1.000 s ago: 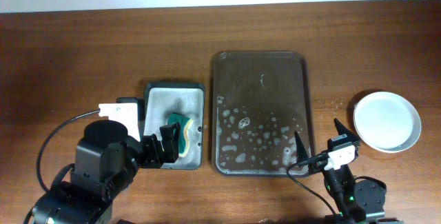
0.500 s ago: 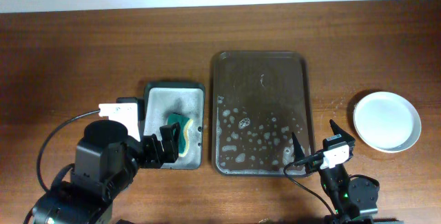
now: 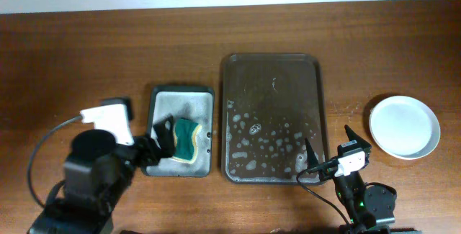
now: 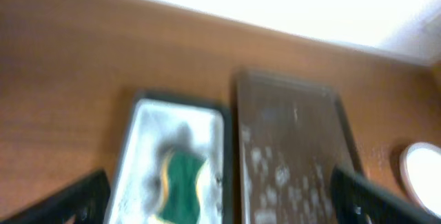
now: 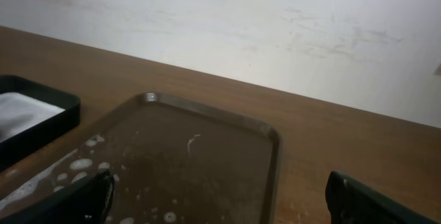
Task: Clean dirty plates on tray and stack at the side
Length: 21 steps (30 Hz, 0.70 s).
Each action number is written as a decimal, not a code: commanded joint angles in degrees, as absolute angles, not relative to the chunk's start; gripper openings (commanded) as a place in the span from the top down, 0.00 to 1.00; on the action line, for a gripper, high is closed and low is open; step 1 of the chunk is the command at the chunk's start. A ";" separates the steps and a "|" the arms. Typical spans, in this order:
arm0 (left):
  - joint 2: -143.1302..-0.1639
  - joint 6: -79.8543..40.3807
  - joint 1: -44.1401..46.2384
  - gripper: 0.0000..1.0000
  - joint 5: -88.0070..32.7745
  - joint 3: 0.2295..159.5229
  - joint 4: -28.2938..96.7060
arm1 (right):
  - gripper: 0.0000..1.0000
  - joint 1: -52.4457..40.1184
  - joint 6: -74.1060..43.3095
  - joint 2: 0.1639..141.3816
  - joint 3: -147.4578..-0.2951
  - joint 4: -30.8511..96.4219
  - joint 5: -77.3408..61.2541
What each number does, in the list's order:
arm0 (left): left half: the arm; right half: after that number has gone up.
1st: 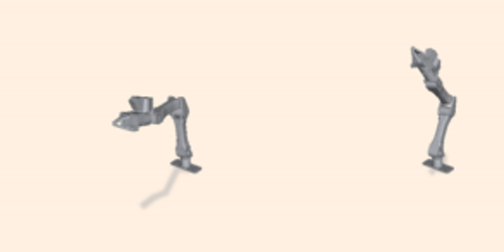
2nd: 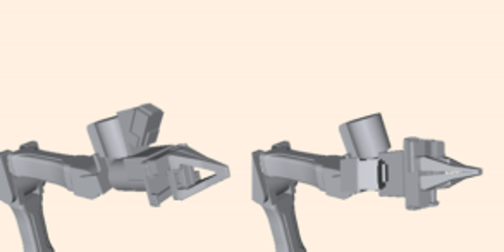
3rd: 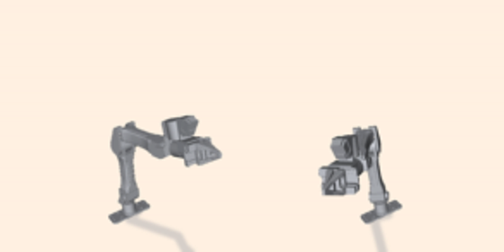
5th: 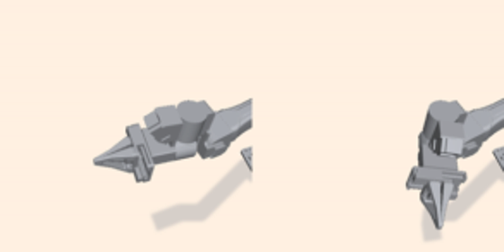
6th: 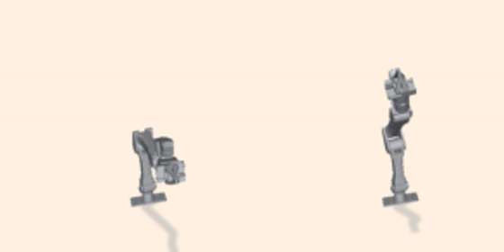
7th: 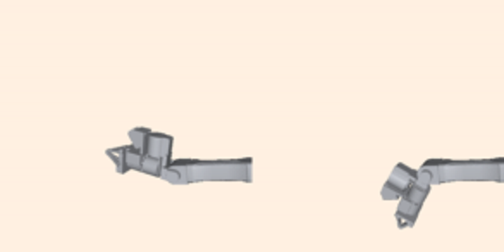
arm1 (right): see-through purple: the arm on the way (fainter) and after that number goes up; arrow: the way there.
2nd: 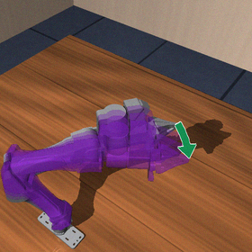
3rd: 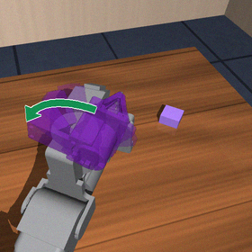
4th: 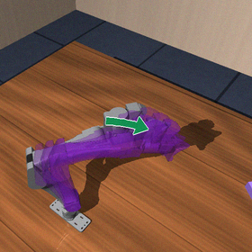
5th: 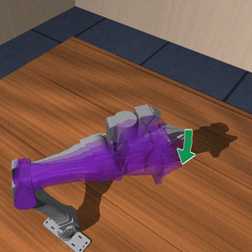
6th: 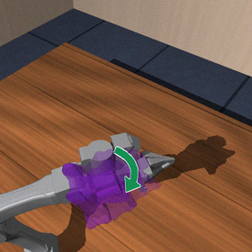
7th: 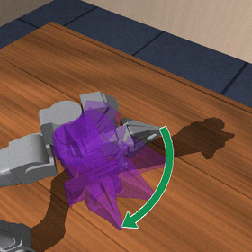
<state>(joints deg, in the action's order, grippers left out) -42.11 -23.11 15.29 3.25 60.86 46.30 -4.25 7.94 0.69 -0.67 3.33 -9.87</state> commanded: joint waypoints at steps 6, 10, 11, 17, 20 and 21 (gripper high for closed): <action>-12.05 -19.51 -0.03 0.00 -3.99 26.15 14.59 | 0.01 -4.05 8.14 0.36 -0.32 3.62 -9.19; -1.87 -11.73 -1.04 0.00 -3.68 16.23 8.36 | 0.01 -4.05 8.14 0.36 -0.32 3.62 -9.19; -0.03 -10.24 -1.04 0.00 -3.68 14.17 6.85 | 0.01 -4.05 8.14 0.36 -0.32 3.64 -9.19; -0.25 -8.03 -1.02 0.00 -3.42 4.73 -4.73 | 0.01 -4.05 8.14 0.36 -0.32 3.64 -9.19; -0.25 -8.03 -0.82 0.00 -1.89 0.45 -8.80 | 0.01 -4.05 8.14 0.36 -0.32 3.64 -9.19; -0.25 -8.03 -0.51 0.00 -0.36 0.47 -8.03 | 0.01 -4.05 8.14 0.36 -0.32 3.64 -9.19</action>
<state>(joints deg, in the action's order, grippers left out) -0.78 -9.76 -0.73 -2.76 2.74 -8.34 -4.25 7.94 0.64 -0.67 3.36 -9.85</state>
